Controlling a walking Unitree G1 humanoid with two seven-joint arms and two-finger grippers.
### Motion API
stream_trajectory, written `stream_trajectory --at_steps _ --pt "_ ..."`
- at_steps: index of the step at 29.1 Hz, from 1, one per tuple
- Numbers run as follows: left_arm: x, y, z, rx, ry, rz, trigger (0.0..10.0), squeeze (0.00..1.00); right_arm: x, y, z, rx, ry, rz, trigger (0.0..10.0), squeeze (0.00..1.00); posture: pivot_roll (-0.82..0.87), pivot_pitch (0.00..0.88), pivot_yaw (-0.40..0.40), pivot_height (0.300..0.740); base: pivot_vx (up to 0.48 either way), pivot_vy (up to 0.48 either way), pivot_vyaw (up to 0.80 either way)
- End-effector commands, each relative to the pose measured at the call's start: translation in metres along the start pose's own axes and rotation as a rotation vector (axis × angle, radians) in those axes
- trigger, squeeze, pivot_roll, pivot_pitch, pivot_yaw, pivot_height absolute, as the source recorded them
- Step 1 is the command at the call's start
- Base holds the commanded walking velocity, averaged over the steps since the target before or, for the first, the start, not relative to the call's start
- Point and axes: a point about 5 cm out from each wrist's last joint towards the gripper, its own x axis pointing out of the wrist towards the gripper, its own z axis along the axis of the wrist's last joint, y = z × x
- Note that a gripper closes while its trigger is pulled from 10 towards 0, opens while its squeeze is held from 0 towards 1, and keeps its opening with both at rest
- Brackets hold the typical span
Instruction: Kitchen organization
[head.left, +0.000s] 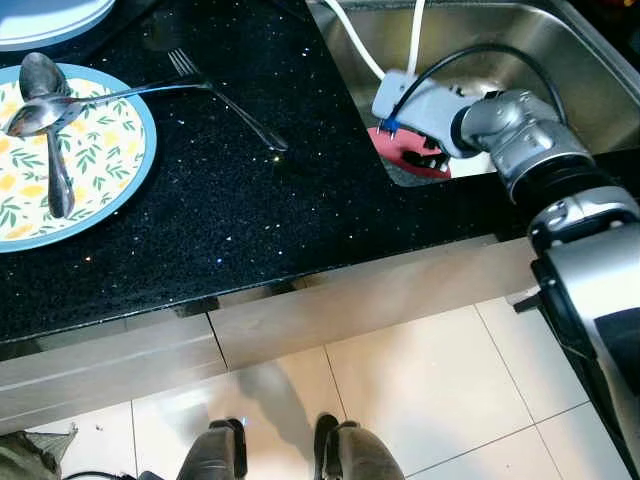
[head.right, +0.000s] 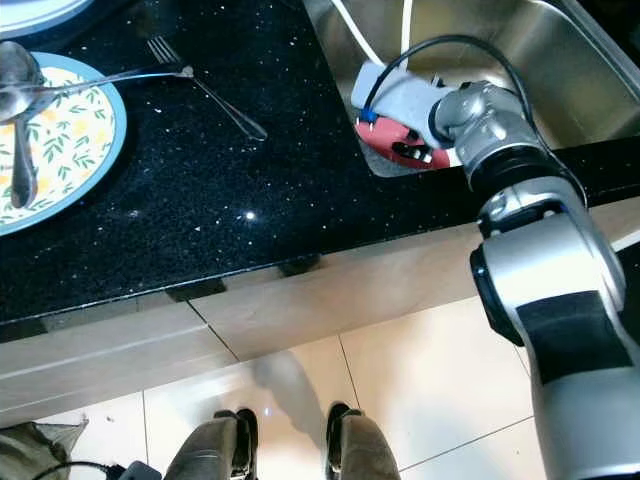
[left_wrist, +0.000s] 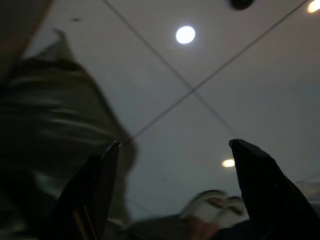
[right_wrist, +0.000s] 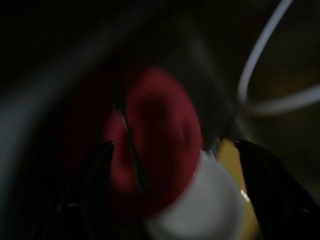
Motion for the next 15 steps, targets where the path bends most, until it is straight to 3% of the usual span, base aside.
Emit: stream_trajectory --at_steps 1,4,10,14,15 --pt "-0.003 -0.001 -0.018 0.04 0.073 0.009 10.0 0.0 -0.009 -0.011 0.007 0.056 -0.085 -0.01 10.0 0.0 0.06 0.231 -0.108 0.74 0.0 0.0 0.0" --pt "-0.003 0.015 -0.016 0.07 0.077 0.102 10.0 0.0 -0.024 -0.026 0.02 0.222 -0.316 -0.033 10.0 0.0 0.06 0.204 -0.094 0.74 0.0 0.0 0.0" --pt "-0.003 0.024 -0.01 0.06 0.059 0.149 10.0 0.0 -0.031 -0.029 0.022 0.343 -0.473 -0.035 10.0 0.0 0.06 0.181 -0.077 0.74 0.0 0.0 0.0" --pt "-0.002 0.029 -0.001 -0.005 0.03 0.186 10.0 0.0 -0.033 -0.02 0.028 0.523 -0.708 0.004 10.0 0.0 0.07 0.154 -0.062 0.74 0.0 0.0 0.0" --pt "-0.002 0.029 -0.001 -0.005 0.03 0.186 10.0 0.0 -0.033 -0.02 0.028 0.523 -0.708 0.004 10.0 0.0 0.07 0.154 -0.062 0.74 0.0 0.0 0.0"
